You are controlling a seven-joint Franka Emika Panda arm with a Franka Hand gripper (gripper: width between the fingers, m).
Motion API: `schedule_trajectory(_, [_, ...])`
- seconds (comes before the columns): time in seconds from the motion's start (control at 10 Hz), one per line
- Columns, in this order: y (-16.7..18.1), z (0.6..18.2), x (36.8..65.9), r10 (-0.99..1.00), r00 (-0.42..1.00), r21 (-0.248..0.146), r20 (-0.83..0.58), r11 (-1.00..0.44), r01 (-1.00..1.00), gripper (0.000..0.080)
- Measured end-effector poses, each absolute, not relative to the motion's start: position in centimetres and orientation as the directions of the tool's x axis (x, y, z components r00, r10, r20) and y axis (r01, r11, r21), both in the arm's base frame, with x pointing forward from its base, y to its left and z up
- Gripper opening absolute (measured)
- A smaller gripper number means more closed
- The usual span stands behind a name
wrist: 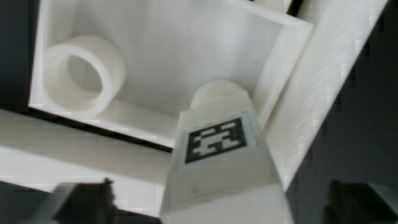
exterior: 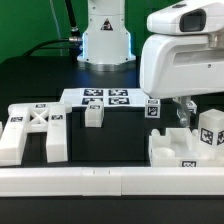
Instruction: Assemble chair
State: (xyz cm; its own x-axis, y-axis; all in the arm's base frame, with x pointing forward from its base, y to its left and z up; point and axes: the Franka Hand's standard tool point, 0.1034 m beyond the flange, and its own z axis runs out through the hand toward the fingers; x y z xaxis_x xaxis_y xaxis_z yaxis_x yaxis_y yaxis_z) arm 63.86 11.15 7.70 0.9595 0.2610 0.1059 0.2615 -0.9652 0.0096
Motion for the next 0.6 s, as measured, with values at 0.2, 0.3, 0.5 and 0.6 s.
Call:
schedule_trajectory(0.2, [11.14, 7.7, 63.87, 0.261, 0.96, 0.01, 0.106, -0.965, 0.261, 0.0284])
schedule_trajectory(0.3, [11.14, 7.7, 63.86, 0.242, 0.964, 0.007, 0.106, -0.97, 0.242, 0.0284])
schedule_trajectory(0.5, [11.2, 7.7, 63.85, 0.153, 0.982, -0.004, 0.106, -0.988, 0.154, 0.0288])
schedule_trajectory(0.6, [11.39, 7.71, 63.84, 0.018, 0.994, -0.02, 0.106, -1.0, 0.02, 0.0288])
